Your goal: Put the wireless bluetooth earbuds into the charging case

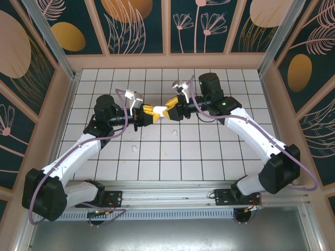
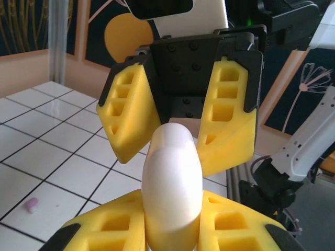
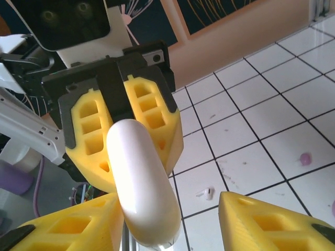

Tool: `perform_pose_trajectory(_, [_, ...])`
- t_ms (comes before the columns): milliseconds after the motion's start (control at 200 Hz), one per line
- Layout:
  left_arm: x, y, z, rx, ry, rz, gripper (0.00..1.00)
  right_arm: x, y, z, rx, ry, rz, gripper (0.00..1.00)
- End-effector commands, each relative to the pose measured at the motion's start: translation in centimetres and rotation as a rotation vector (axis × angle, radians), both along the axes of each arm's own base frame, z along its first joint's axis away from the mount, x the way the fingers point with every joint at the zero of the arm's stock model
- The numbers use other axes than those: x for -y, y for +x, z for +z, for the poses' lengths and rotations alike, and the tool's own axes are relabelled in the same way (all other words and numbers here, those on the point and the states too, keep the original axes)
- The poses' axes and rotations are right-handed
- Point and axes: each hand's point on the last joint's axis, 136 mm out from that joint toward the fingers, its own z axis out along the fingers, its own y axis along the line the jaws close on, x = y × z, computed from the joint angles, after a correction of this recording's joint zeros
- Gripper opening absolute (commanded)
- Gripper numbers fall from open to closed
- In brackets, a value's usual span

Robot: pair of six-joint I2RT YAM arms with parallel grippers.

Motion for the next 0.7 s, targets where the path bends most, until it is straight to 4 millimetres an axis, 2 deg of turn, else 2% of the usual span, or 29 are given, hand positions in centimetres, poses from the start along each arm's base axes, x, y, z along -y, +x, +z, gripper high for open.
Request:
perform_pose_trajectory(0, [-0.1, -0.7, 0.6, 0.071, -0.001, -0.011, 0.12, -0.2, 1.1, 0.0, -0.02, -0.021, -0.04, 0.51])
perform_pose_trajectory(190, [-0.1, -0.8, 0.3, 0.085, 0.005, -0.017, 0.07, 0.8, 3.1, -0.1, -0.023, -0.036, -0.132, 0.51])
perform_pose_trajectory(220, [-0.1, -0.9, 0.2, 0.093, 0.007, -0.019, 0.0, 0.9, 3.3, 0.0, -0.027, -0.033, -0.142, 0.51])
perform_pose_trajectory(460, [0.1, -1.2, -0.6, 0.128, 0.013, -0.034, 0.0, 0.7, 4.8, -0.7, -0.109, -0.002, -0.199, 0.51])
perform_pose_trajectory(691, [-0.1, -0.7, -1.4, 0.129, 0.055, 0.01, 0.0, 0.5, 4.9, -1.1, -0.143, -0.003, -0.2, 0.52])
